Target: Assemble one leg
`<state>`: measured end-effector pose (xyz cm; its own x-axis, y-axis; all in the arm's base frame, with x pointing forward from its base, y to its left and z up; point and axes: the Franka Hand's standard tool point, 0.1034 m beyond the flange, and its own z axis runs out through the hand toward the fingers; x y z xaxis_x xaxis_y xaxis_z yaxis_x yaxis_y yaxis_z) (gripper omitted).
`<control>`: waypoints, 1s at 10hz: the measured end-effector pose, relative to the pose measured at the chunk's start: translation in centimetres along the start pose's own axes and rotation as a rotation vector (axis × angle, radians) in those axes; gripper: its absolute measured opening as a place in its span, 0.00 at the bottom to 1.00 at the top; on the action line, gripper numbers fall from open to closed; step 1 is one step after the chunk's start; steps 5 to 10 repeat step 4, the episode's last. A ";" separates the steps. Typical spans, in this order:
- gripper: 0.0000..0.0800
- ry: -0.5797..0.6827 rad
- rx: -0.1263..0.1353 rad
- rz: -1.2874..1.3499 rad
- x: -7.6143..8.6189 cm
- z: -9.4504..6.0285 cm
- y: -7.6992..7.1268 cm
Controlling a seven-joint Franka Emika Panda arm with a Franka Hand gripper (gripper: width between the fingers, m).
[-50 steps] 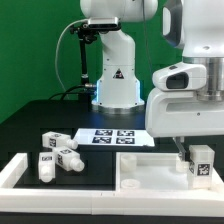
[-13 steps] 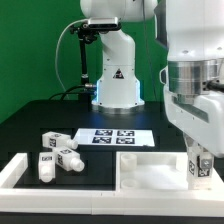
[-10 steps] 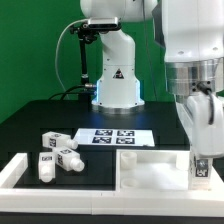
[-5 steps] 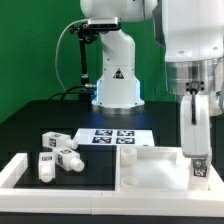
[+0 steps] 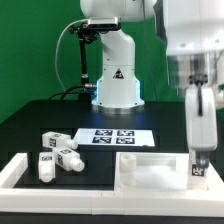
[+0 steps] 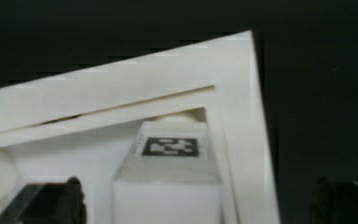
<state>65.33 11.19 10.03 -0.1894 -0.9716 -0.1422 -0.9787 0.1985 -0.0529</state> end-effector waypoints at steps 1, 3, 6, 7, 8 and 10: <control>0.81 -0.008 0.014 -0.032 -0.2 -1.0 -0.4; 0.81 -0.008 0.017 -0.037 -0.2 -1.1 -0.5; 0.81 -0.008 0.017 -0.039 -0.3 -1.1 -0.5; 0.81 -0.008 0.017 -0.039 -0.3 -1.1 -0.5; 0.81 -0.008 0.017 -0.039 -0.3 -1.1 -0.5; 0.81 -0.008 0.017 -0.039 -0.3 -1.1 -0.5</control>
Offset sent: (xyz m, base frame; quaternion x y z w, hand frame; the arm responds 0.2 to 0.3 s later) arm 0.0000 0.0000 0.0000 0.0000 0.0000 0.0000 1.0000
